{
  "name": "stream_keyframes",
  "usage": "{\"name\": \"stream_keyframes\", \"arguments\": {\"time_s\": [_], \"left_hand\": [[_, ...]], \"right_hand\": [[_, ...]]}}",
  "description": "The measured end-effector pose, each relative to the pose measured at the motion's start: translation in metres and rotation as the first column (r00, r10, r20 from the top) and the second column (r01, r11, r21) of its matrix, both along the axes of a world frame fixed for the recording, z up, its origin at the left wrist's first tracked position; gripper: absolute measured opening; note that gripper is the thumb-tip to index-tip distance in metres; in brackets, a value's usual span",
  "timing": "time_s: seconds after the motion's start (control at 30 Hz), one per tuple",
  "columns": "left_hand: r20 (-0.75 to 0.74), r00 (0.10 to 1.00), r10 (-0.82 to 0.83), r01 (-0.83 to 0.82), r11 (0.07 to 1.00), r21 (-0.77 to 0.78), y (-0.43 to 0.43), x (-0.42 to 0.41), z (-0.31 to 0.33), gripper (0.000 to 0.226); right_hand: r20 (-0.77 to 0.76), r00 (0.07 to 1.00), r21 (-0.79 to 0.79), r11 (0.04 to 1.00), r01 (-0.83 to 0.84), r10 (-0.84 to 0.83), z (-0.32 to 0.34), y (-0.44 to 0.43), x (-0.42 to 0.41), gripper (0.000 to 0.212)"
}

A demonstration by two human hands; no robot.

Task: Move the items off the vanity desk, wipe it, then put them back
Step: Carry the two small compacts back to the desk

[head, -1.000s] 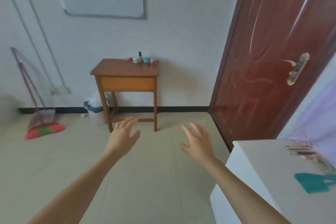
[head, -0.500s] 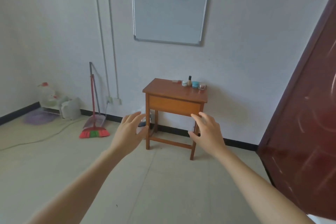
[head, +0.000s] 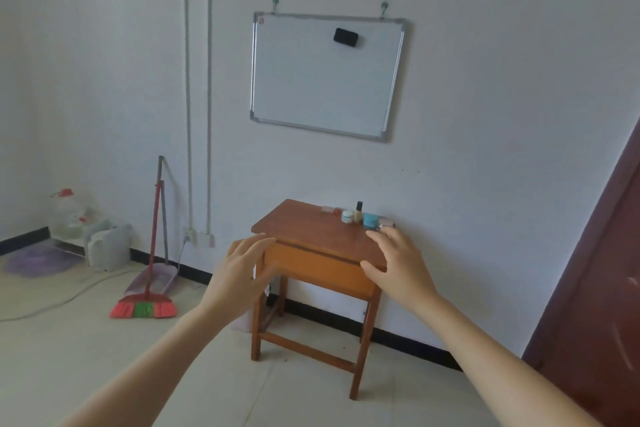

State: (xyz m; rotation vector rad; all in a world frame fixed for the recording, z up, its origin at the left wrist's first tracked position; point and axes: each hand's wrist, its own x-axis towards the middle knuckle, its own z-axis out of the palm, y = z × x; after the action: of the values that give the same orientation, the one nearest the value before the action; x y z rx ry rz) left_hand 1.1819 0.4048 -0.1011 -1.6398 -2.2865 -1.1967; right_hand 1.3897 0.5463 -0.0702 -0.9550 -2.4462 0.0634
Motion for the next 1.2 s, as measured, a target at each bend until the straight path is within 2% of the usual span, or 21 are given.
{"name": "stream_keyframes", "arguments": {"time_s": [0.23, 0.37, 0.6, 0.73, 0.9, 1.07, 1.2], "left_hand": [[0.036, 0.998, 0.055, -0.05, 0.989, -0.136, 0.082, -0.039, -0.034, 0.044], [0.044, 0.997, 0.06, -0.055, 0.992, -0.115, 0.131, -0.081, -0.039, 0.044], [0.047, 0.998, 0.037, -0.036, 0.999, -0.022, 0.241, -0.181, -0.023, 0.042], [0.108, 0.994, 0.028, -0.026, 0.999, -0.019, 0.301, -0.224, -0.036, 0.042], [0.181, 0.983, 0.015, 0.005, 0.994, -0.108, 0.366, -0.249, -0.074, 0.042], [0.186, 0.982, 0.008, 0.015, 0.992, -0.123, 0.44, -0.27, -0.088, 0.04], [0.143, 0.99, 0.0, 0.017, 0.993, -0.118, 0.513, -0.283, -0.082, 0.041]], "right_hand": [[0.055, 0.998, -0.105, 0.994, -0.027, 0.033, -0.026, 0.088, -0.046, 0.054], [0.067, 0.997, -0.106, 0.994, -0.037, 0.044, -0.033, 0.138, -0.083, 0.053], [0.058, 0.998, -0.06, 0.998, 0.002, 0.002, -0.009, 0.245, -0.163, 0.044], [0.049, 0.998, -0.085, 0.996, 0.035, -0.031, -0.021, 0.302, -0.198, 0.043], [0.133, 0.988, -0.188, 0.977, 0.099, -0.075, -0.058, 0.364, -0.223, 0.048], [0.076, 0.995, -0.2, 0.976, 0.082, -0.068, -0.063, 0.448, -0.252, 0.037], [0.057, 0.995, -0.213, 0.972, 0.095, -0.084, -0.066, 0.525, -0.272, 0.04]]}}
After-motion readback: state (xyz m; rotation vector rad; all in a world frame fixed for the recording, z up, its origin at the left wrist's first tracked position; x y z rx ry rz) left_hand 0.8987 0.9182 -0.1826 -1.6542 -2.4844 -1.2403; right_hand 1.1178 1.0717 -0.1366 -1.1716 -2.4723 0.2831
